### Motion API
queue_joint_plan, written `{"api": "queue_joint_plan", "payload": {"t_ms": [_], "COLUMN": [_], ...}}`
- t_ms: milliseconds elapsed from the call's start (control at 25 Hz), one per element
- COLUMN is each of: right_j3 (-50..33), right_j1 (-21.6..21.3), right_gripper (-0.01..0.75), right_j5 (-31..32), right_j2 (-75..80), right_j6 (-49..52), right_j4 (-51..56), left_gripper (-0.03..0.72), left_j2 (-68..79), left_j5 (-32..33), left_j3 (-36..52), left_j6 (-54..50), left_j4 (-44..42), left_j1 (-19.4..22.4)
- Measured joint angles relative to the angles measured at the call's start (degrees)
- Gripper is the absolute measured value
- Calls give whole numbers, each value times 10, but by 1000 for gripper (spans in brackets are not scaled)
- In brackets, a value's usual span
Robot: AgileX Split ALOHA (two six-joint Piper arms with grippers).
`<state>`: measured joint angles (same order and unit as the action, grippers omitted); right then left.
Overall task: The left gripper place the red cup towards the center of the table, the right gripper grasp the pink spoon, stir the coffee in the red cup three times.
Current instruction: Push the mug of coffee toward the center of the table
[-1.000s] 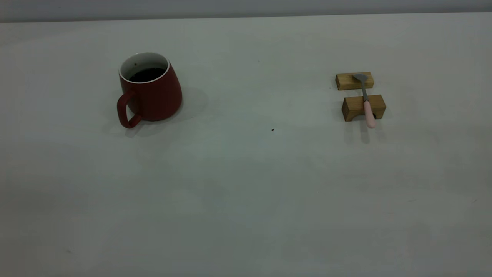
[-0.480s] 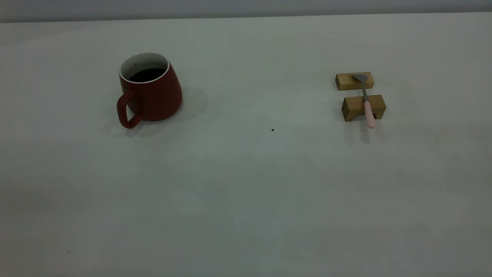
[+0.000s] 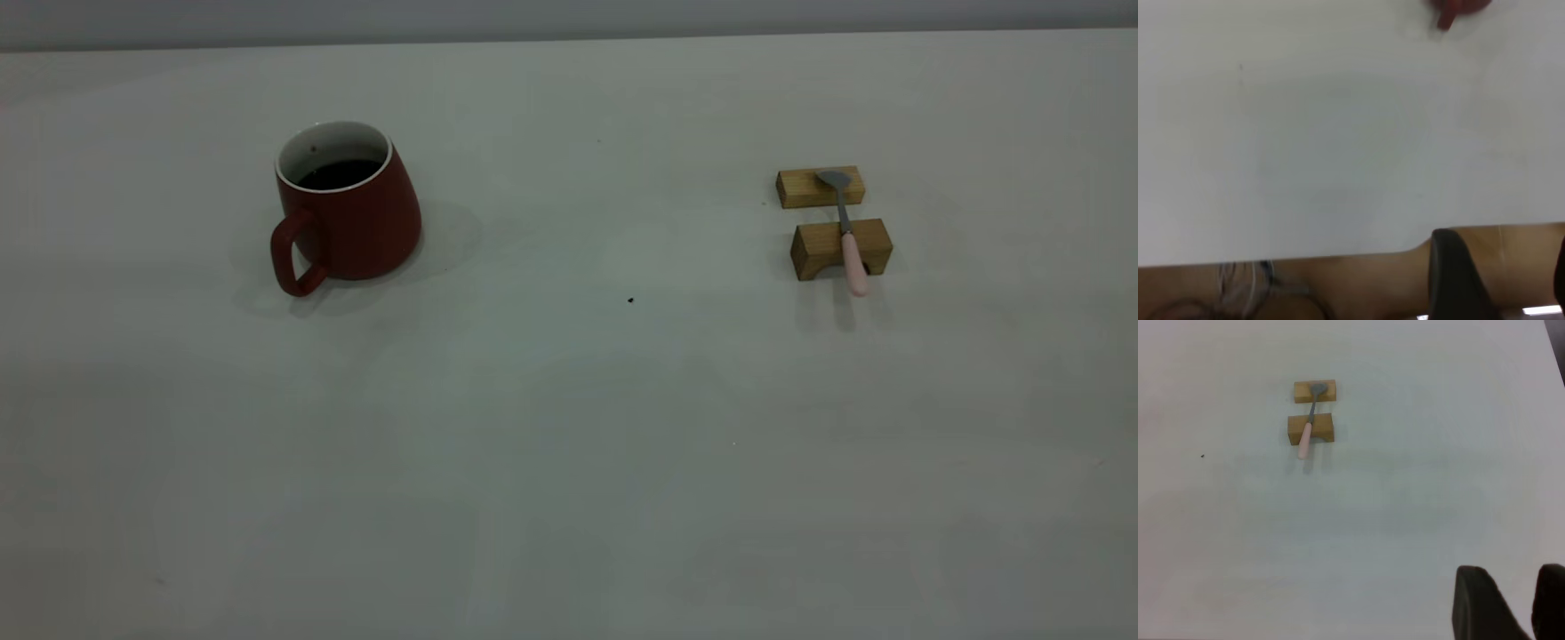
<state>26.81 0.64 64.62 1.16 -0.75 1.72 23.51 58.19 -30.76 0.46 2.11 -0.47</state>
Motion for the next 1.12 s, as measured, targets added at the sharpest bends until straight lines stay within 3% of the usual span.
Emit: {"api": "queue_joint_plan", "payload": {"t_ms": [400,800,1120], "right_j3": [0,0,0], "right_j1": [0,0,0], "right_gripper": [238,238,238], "right_j5": [0,0,0], "right_j2": [0,0,0], "right_j6": [0,0,0], "right_j4": [0,0,0], "left_gripper": [436,436,436], "left_j2": [398,773,1013], "left_j5": [-187,-214,-198], "left_j3": [-90,-322,-512], "left_j6": [-21,89,340], "left_j4": [-26,-35,-37], "left_j1": [0,0,0]}}
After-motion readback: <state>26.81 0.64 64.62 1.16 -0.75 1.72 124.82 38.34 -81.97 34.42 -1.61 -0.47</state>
